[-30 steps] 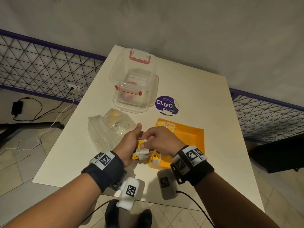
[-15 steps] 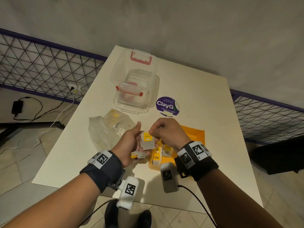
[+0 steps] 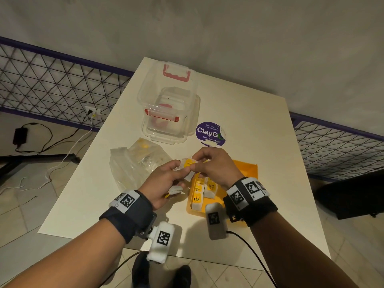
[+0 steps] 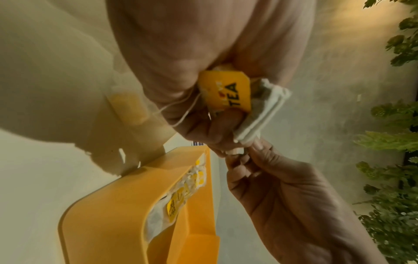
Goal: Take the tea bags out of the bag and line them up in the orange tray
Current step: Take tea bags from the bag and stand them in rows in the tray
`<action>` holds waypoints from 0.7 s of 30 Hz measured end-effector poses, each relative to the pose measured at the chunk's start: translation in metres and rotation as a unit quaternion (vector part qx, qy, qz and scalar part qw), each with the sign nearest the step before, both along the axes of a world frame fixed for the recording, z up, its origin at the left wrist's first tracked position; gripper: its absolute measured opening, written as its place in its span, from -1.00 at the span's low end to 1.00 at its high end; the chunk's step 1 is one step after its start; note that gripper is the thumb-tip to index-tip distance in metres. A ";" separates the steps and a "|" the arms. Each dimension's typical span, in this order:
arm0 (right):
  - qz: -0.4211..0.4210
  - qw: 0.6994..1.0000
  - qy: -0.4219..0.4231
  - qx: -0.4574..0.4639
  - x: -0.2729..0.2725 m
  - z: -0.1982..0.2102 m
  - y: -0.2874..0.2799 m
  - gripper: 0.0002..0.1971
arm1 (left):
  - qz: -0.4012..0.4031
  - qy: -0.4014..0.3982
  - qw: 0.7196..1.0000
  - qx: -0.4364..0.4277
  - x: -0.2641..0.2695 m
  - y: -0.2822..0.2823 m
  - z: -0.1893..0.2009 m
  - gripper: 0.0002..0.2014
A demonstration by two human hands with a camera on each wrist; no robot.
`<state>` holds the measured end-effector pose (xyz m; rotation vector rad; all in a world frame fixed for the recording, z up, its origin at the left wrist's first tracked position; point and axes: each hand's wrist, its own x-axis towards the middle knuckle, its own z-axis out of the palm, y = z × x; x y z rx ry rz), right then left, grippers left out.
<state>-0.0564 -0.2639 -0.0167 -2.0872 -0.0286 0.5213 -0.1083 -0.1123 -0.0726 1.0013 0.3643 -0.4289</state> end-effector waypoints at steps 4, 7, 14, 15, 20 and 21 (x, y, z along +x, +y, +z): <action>-0.002 1.000 -0.011 -0.009 0.004 0.000 -0.003 -0.85 | 0.004 0.037 0.996 -0.078 0.000 0.002 0.005 -0.90; -0.006 1.000 -0.013 -0.010 0.006 0.001 -0.005 -0.82 | 0.011 0.050 0.994 -0.099 0.000 0.003 0.007 -0.83; -0.025 0.999 -0.047 -0.007 0.007 0.006 -0.019 -0.83 | 0.006 0.027 0.999 -0.035 0.003 0.003 -0.003 -0.91; -0.033 0.998 -0.050 -0.006 0.008 0.007 -0.024 -0.85 | 0.004 0.024 0.999 -0.028 0.003 0.004 -0.004 -0.93; -0.046 0.987 -0.104 -0.110 0.014 0.006 -0.049 -0.96 | 0.010 0.018 1.000 -0.008 0.002 0.007 -0.010 -0.93; -0.022 0.978 -0.125 -0.167 0.013 0.005 -0.052 -0.91 | 0.011 0.019 1.000 -0.007 0.002 0.008 -0.010 -0.93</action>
